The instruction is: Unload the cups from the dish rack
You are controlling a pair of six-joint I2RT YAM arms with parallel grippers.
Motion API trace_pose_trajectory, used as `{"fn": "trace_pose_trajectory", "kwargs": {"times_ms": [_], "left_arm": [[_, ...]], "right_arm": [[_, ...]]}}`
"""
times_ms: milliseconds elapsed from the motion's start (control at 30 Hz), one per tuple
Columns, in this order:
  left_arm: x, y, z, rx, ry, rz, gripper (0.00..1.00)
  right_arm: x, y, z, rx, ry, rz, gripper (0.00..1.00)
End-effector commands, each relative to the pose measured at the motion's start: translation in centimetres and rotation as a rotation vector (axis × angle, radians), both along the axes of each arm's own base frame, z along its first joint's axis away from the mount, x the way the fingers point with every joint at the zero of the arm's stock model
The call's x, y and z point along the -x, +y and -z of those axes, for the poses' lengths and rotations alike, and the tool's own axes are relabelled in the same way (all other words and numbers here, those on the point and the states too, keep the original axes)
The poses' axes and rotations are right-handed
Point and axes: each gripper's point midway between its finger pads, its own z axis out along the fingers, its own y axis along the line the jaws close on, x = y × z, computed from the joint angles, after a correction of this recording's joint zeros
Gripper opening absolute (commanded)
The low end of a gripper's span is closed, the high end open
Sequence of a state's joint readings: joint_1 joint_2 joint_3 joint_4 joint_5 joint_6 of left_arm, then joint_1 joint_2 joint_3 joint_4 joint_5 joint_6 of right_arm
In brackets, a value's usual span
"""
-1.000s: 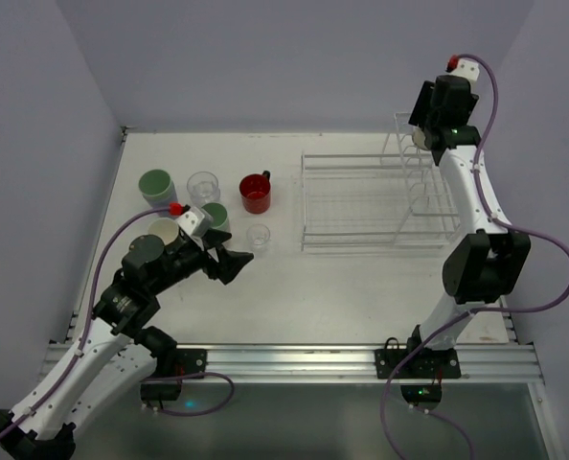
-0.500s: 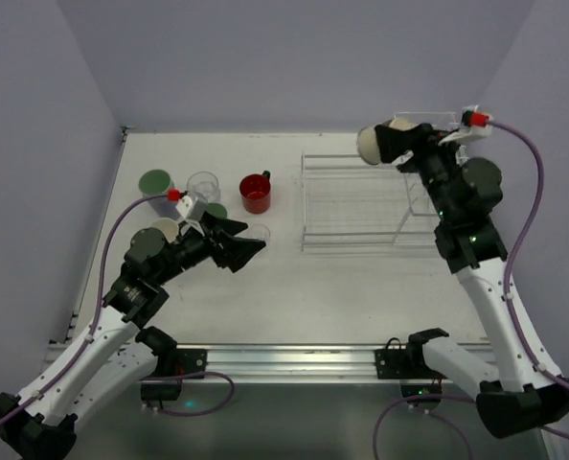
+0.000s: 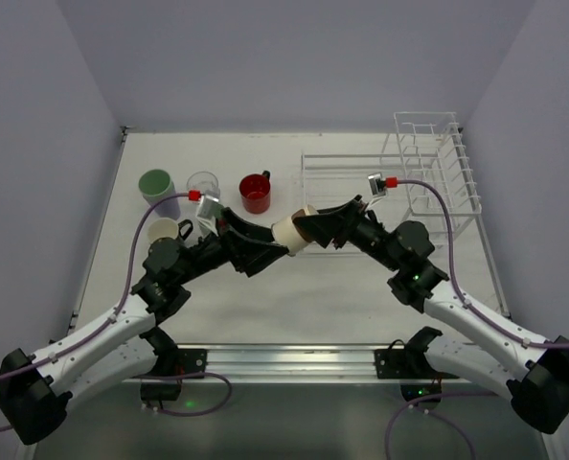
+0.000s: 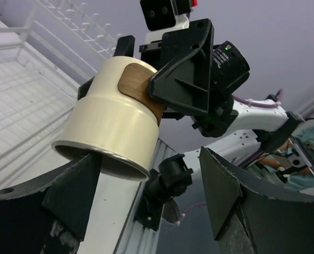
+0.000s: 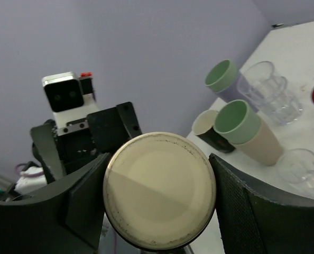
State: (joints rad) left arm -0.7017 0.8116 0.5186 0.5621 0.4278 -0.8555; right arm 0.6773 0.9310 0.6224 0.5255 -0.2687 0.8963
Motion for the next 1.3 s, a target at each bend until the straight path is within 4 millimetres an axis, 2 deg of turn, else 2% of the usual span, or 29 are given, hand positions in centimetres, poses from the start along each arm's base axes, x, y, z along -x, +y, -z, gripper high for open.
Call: {"fn": "trace_pose_trajectory", "kwargs": {"times_ms": [0, 167, 267, 300, 367, 400, 433, 467, 500, 533, 567, 600, 633, 667, 700, 733, 800, 833, 867, 933, 967, 1033, 1067, 1167, 1267], "left_arm": [[0.8, -0.7, -2.5, 0.088, -0.039, 0.03, 0.76], [0.8, -1.1, -3.0, 0.099, -0.05, 0.041, 0.65], [0.8, -1.0, -3.1, 0.1, -0.057, 0.033, 0.54], [0.7, -0.9, -3.2, 0.101, -0.063, 0.024, 0.36], [0.2, -0.6, -3.1, 0.077, -0.073, -0.017, 0.16], [0.1, -0.4, -3.6, 0.068, -0.086, -0.034, 0.02], [-0.7, -0.3, -2.3, 0.003, -0.043, -0.072, 0.0], [-1.0, 0.0, -1.9, -0.05, -0.065, -0.104, 0.0], [-1.3, 0.4, -2.9, -0.076, -0.08, -0.134, 0.0], [-1.8, 0.9, -0.3, -0.195, -0.015, -0.169, 0.0], [-2.2, 1.5, 0.7, -0.292, -0.041, -0.192, 0.0], [-2.6, 2.3, 0.2, -0.35, -0.037, -0.233, 0.0], [-2.7, 2.9, 1.5, -0.435, -0.009, -0.247, 0.0], [-2.6, 4.6, 4.3, -0.6, 0.054, -0.274, 0.0], [-2.0, 5.2, 6.4, -0.681, 0.101, -0.255, 0.0], [-1.4, 7.1, 8.6, -0.797, 0.169, -0.278, 0.0], [-0.7, 8.7, 10.8, -0.911, 0.226, -0.284, 0.0], [-0.2, 10.0, 12.8, -1.0, 0.281, -0.294, 0.0], [0.1, 10.3, 13.8, -1.039, 0.299, -0.282, 0.0], [0.8, 10.2, 15.4, -1.081, 0.339, -0.233, 0.0], [1.2, 9.9, 17.0, -1.114, 0.369, -0.186, 0.0], [1.7, 8.8, 18.2, -1.133, 0.374, -0.117, 0.0], [1.7, 8.5, 19.6, -1.178, 0.387, -0.095, 0.0], [1.1, 7.9, 21.5, -1.27, 0.393, -0.089, 0.0], [0.4, 6.9, 22.0, -1.315, 0.374, -0.061, 0.0]], "right_arm": [[2.2, 0.8, -3.9, -0.165, -0.083, -0.078, 0.35], [2.1, 2.3, -2.7, -0.169, -0.041, -0.099, 0.36], [2.0, 2.6, -2.4, -0.172, -0.031, -0.097, 0.36], [1.9, 3.2, -2.3, -0.16, -0.025, -0.111, 0.37], [2.4, 4.0, -2.0, -0.145, -0.019, -0.142, 0.42], [2.4, 4.1, -1.5, -0.134, -0.014, -0.145, 0.57], [2.4, 4.1, -1.1, -0.119, -0.017, -0.143, 0.67], [2.3, 4.1, -0.8, -0.102, -0.016, -0.136, 0.77], [2.3, 3.9, 0.0, -0.051, 0.005, -0.123, 0.95], [2.1, 3.6, 0.5, 0.003, -0.02, -0.1, 0.99], [2.0, 3.3, 0.9, 0.04, -0.018, -0.083, 0.99], [2.2, 2.6, 1.6, 0.097, 0.0, -0.062, 0.99], [2.2, 2.1, 2.3, 0.157, -0.032, -0.047, 0.99], [2.5, 1.2, 3.1, 0.219, -0.015, -0.03, 0.99], [2.5, 1.0, 4.3, 0.272, -0.004, -0.026, 0.99], [2.8, 0.2, 4.1, 0.305, -0.043, -0.013, 0.99], [3.3, -1.1, 5.7, 0.388, -0.016, 0.003, 0.99], [3.2, -2.2, 5.3, 0.401, -0.037, 0.05, 0.99], [3.2, -3.0, 5.6, 0.419, -0.032, 0.076, 0.99], [3.0, -4.5, 5.9, 0.443, -0.036, 0.143, 0.99], [3.4, -5.3, 4.9, 0.418, -0.06, 0.16, 0.99], [3.1, -6.6, 4.7, 0.416, -0.067, 0.222, 0.99], [3.4, -7.2, 4.1, 0.398, -0.084, 0.24, 0.99], [3.3, -8.3, 4.1, 0.409, -0.089, 0.282, 0.99], [3.4, -8.9, 4.6, 0.42, -0.086, 0.303, 0.99]]}}
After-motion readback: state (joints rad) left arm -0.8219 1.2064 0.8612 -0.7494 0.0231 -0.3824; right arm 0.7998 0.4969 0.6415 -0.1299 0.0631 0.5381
